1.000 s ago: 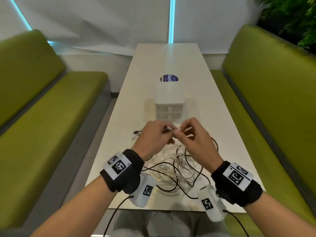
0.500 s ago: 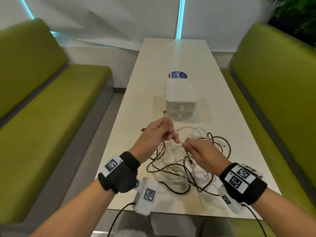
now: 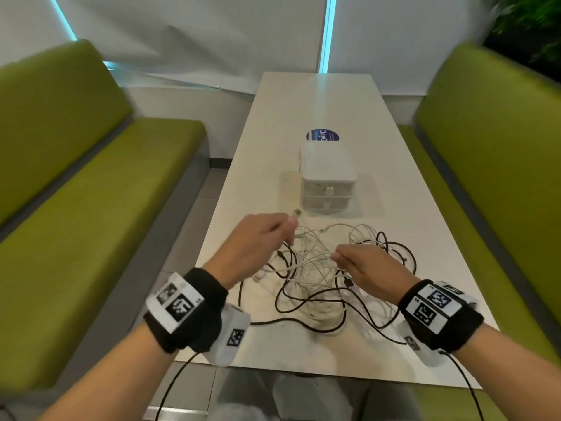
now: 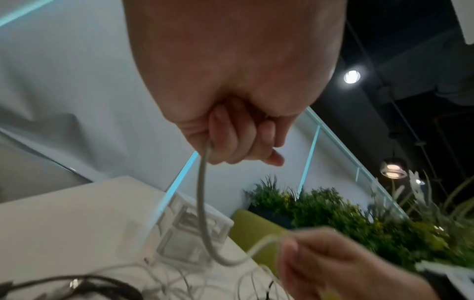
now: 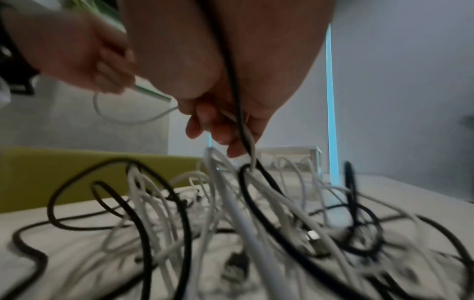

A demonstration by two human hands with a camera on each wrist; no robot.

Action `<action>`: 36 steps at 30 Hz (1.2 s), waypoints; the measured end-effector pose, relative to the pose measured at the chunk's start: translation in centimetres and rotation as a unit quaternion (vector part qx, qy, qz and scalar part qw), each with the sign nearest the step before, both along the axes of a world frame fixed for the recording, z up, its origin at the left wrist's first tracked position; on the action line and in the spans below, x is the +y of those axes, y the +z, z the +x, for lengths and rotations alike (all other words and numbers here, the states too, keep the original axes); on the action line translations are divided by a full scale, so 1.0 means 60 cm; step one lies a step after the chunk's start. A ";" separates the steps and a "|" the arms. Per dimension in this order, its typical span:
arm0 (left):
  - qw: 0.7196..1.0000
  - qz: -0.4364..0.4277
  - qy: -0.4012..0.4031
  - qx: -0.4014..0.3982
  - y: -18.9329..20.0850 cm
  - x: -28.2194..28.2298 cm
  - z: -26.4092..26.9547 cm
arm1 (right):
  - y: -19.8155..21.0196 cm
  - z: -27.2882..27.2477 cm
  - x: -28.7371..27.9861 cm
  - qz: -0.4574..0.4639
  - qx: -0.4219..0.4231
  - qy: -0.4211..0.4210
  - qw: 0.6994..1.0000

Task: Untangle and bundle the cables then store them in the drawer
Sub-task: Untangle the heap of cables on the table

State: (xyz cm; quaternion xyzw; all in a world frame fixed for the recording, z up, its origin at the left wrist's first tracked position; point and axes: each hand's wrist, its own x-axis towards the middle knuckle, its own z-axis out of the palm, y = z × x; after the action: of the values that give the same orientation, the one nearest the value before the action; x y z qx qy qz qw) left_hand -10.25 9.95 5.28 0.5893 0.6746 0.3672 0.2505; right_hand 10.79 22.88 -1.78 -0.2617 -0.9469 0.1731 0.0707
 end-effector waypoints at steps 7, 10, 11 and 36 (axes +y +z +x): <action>0.993 0.091 -0.014 0.080 -0.049 0.017 0.055 | 0.030 -0.008 -0.059 0.026 0.089 0.023 0.995; 0.992 0.067 -0.016 0.104 -0.057 0.022 0.080 | 0.034 -0.010 -0.069 0.047 0.144 0.008 0.988; 0.993 0.050 -0.016 0.103 -0.057 0.024 0.087 | 0.035 -0.011 -0.069 0.055 0.154 -0.003 0.987; 0.909 -0.028 0.036 0.414 0.044 0.041 -0.019 | -0.002 -0.010 -0.033 -0.035 0.029 -0.049 0.998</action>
State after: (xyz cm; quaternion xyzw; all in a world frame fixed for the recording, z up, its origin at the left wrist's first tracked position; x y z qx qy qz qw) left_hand -11.38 12.41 7.94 0.6562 0.7488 0.0797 -0.0483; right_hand 10.17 20.88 -1.90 -0.3046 -0.9240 0.2099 0.0974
